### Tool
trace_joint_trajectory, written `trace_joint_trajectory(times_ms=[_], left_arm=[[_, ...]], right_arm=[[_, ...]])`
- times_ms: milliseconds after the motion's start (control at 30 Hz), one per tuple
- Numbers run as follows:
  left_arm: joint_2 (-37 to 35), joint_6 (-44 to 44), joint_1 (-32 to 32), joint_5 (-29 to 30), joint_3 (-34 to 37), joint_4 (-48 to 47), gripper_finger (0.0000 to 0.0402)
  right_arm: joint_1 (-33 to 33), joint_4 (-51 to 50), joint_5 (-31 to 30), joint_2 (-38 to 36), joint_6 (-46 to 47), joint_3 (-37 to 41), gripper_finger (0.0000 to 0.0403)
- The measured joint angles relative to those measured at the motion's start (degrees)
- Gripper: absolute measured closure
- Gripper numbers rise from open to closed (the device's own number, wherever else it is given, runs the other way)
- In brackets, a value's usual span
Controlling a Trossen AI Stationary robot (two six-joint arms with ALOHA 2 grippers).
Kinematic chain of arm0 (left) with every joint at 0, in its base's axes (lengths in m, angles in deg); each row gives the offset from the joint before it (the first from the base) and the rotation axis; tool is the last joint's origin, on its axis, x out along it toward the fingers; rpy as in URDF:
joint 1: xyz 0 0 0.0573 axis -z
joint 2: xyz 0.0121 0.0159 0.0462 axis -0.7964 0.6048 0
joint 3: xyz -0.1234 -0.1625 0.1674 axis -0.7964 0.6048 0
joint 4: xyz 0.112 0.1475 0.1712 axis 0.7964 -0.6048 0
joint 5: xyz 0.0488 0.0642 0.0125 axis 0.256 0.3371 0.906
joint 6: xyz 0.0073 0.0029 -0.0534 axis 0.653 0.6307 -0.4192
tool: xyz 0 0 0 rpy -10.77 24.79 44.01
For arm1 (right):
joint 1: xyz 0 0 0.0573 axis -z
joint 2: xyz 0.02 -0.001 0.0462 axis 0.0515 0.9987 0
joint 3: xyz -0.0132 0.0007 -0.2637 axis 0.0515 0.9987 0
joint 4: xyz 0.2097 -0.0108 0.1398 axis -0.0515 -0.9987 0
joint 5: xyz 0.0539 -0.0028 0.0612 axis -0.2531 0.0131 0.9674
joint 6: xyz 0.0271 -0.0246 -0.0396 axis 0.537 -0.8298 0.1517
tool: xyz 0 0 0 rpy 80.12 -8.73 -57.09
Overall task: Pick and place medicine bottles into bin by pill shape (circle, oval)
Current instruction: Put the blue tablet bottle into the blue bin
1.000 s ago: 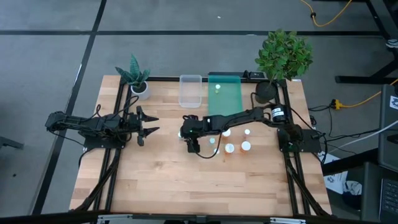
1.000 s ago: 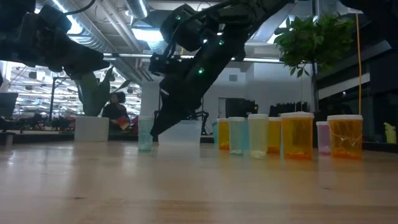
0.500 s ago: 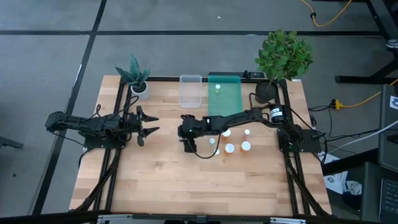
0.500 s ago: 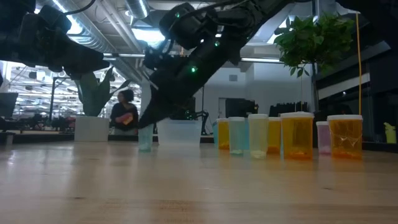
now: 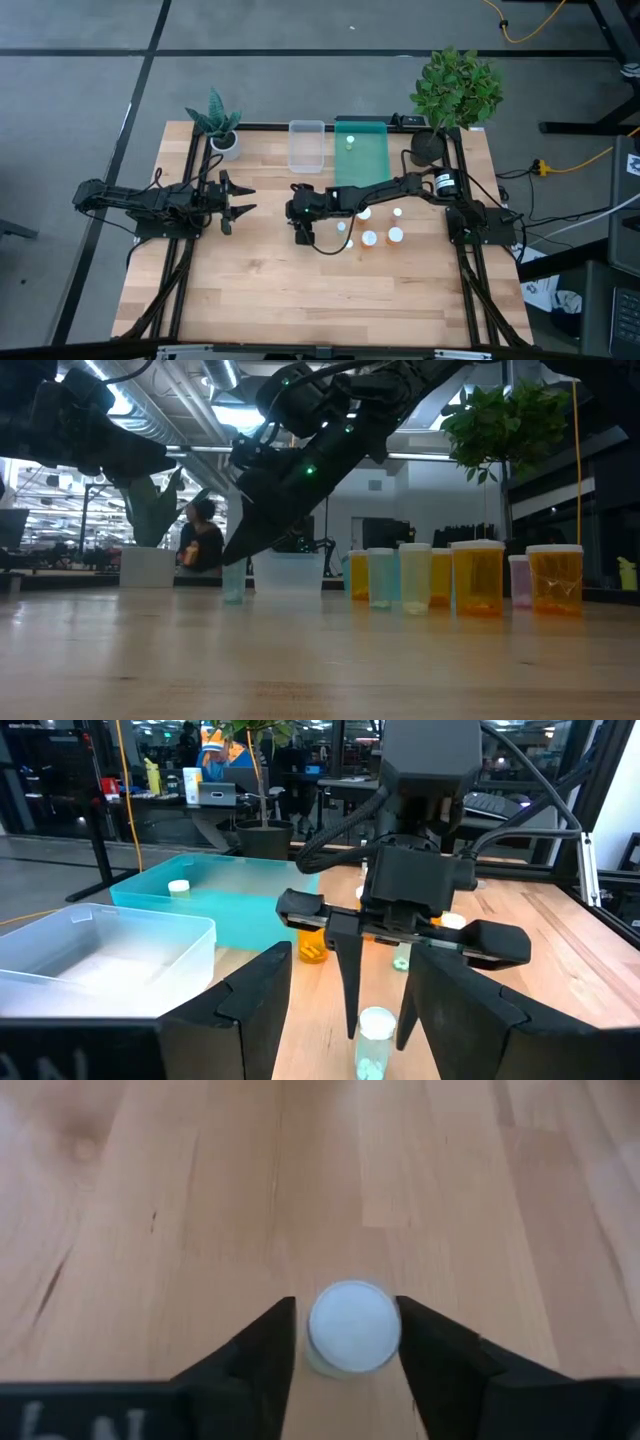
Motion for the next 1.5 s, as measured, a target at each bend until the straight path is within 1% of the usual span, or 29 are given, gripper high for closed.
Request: trace_joint_trajectory(times_ms=[167, 300, 367, 500, 633, 733, 800, 967, 1067, 1133, 1200, 1267, 1367, 1433, 1500], left_arm=[[0.0, 0.0, 0.0, 0.0, 0.0, 0.0, 0.0206], [0.0, 0.0, 0.0, 0.0, 0.0, 0.0, 0.0206], [0.0, 0.0, 0.0, -0.01, 0.0, 0.0, 0.0206], [0.09, 0.0, 0.01, -0.02, 0.0, -0.02, 0.0206], [0.15, -0.04, 0.01, -0.02, 0.0, 0.03, 0.0206], [0.34, -0.04, 0.0, -0.03, 0.0, 0.05, 0.0206], [0.46, -0.07, 0.0, -0.03, 0.0, 0.01, 0.0206], [0.52, -0.08, 0.01, 0.0, 0.0, 0.04, 0.0206], [0.56, -0.02, 0.01, -0.03, 0.0, 0.08, 0.0206], [0.63, -0.02, 0.01, 0.0, 0.0, 0.04, 0.0206], [0.83, -0.07, 0.01, -0.02, 0.0, 0.02, 0.0206], [0.87, -0.04, 0.01, 0.0, 0.0, 0.01, 0.0206], [0.87, -0.16, 0.01, 0.01, 0.0, 0.02, 0.0206], [0.87, -0.2, 0.01, -0.01, 0.0, 0.02, 0.0206], [0.87, -0.22, 0.01, 0.0, 0.0, 0.04, 0.0206]], right_arm=[[0.0, 0.03, -0.01, 0.0, 0.0, 0.0, 0.0289], [0.04, -0.46, -0.04, -0.8, 0.02, -0.03, 0.0293], [0.26, -3.89, -0.02, -2.27, 0.04, -0.75, 0.0294], [0.76, -8.1, -0.05, -8.12, 1.31, -1.27, 0.0293], [0.74, -11.7, -1.23, -15.64, 0.24, -1.41, 0.0292], [0.66, -16.53, -5.4, -21.55, -0.21, -1.42, 0.0294], [0.72, -19.78, -9.37, -24.9, -0.17, -1.42, 0.0293], [0.76, -28.71, -17.32, -31.78, 1.89, -0.92, 0.0291], [0.72, -31.82, -19.77, -36.39, 5.0, 2.89, 0.0294], [0.76, -31.78, -20.91, -39.95, 7.5, 7.68, 0.0294], [1.0, -29.48, -22.34, -43.64, 9.4, 13.92, 0.029], [1.9, -24.68, -23.63, -47.13, 10.89, 20.99, 0.0288], [5.18, -15.37, -23.92, -50.95, 11.64, 30.99, 0.0289], [8.28, -8.74, -24.0, -52.1, 11.69, 36.2, 0.0292], [11.9, -4.49, -23.75, -52.18, 11.9, 39.96, 0.0292]])
